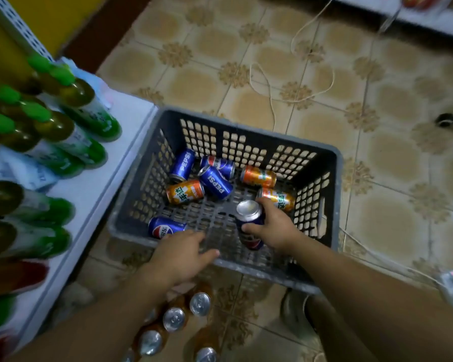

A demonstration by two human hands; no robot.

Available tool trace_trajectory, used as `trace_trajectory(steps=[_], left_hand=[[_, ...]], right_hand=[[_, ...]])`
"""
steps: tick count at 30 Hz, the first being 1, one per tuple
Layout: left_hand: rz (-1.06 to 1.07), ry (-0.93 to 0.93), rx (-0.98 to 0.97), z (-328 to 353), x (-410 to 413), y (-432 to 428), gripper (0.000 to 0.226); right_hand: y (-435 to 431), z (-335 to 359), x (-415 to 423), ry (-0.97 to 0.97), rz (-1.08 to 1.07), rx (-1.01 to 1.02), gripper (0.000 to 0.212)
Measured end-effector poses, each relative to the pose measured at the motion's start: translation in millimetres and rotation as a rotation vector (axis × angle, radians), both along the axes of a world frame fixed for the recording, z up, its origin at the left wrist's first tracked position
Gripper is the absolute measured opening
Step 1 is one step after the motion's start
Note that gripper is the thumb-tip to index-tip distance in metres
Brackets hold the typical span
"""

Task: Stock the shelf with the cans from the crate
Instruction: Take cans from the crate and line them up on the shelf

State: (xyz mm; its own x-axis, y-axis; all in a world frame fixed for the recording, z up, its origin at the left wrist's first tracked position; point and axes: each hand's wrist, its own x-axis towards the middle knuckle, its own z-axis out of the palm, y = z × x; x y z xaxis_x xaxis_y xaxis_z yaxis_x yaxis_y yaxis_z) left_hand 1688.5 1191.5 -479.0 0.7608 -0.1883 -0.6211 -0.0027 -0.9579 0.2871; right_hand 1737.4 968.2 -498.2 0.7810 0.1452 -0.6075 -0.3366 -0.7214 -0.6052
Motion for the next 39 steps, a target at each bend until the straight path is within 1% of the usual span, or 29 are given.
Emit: trace_trajectory(steps=[3, 5, 7, 9, 12, 13, 16, 19, 21, 23, 25, 27, 30, 31, 33, 35, 36, 39], left_hand=[[0.205, -0.017, -0.145, 50.9, -3.6, 0.4, 0.064], [0.338, -0.052, -0.294, 86.8, -8.0, 3.2, 0.069], [0.416, -0.12, -0.441, 125.6, -13.0, 10.2, 0.07], [0.482, -0.158, -0.553, 162.5, -20.2, 18.0, 0.066], [0.559, -0.258, -0.724, 227.5, -43.5, 41.2, 0.053], [0.576, -0.301, -0.756, 245.8, -52.5, 50.9, 0.053], [0.645, -0.439, -0.816, 296.5, -81.6, 81.6, 0.06], [0.737, -0.599, -0.803, 337.4, -115.0, 117.2, 0.062], [0.774, -0.685, -0.759, 361.9, -140.9, 143.9, 0.062], [0.795, -0.754, -0.719, 386.0, -169.4, 168.7, 0.063], [0.825, -0.818, -0.723, 408.4, -197.4, 191.1, 0.062], [0.885, -0.858, -0.811, 429.6, -225.6, 209.1, 0.06], [0.974, -0.877, -1.007, 453.9, -265.1, 232.4, 0.059], [0.988, -0.883, -1.062, 460.1, -276.8, 239.2, 0.058], [0.997, -0.904, -1.125, 469.6, -298.2, 251.6, 0.055], [1.001, -0.933, -1.131, 476.6, -315.8, 261.2, 0.057], [1.012, -0.952, -1.123, 479.2, -322.9, 266.0, 0.06], [1.062, -1.022, -1.092, 484.2, -341.0, 279.5, 0.07]], right_hand=[[21.2, 71.0, 0.5, -0.141, -0.096, 0.146, 0.072], [38.0, 117.9, -3.0, -0.217, -0.136, 0.236, 0.068], [57.1, 163.8, -7.9, -0.274, -0.147, 0.295, 0.066], [74.4, 203.8, -13.2, -0.327, -0.142, 0.358, 0.065], [107.1, 271.2, -31.7, -0.4, -0.12, 0.465, 0.062], [118.9, 291.5, -38.6, -0.418, -0.108, 0.496, 0.061], [156.2, 343.6, -60.0, -0.471, -0.072, 0.608, 0.053], [194.0, 385.5, -84.3, -0.451, -0.005, 0.729, 0.044], [217.1, 407.2, -98.4, -0.43, 0.086, 0.762, 0.047], [238.0, 424.9, -111.7, -0.416, 0.199, 0.737, 0.056], [257.3, 441.2, -126.2, -0.369, 0.299, 0.727, 0.057], [275.1, 452.7, -140.5, -0.293, 0.379, 0.753, 0.056], [302.7, 467.0, -165.8, -0.221, 0.545, 0.699, 0.071], [311.9, 470.0, -174.1, -0.191, 0.606, 0.68, 0.073], [331.3, 477.2, -193.1, -0.137, 0.714, 0.683, 0.067], [349.9, 485.6, -212.5, -0.123, 0.784, 0.698, 0.053], [358.5, 489.4, -221.6, -0.129, 0.808, 0.707, 0.047], [379.4, 496.2, -241.3, -0.184, 0.847, 0.729, 0.042]])
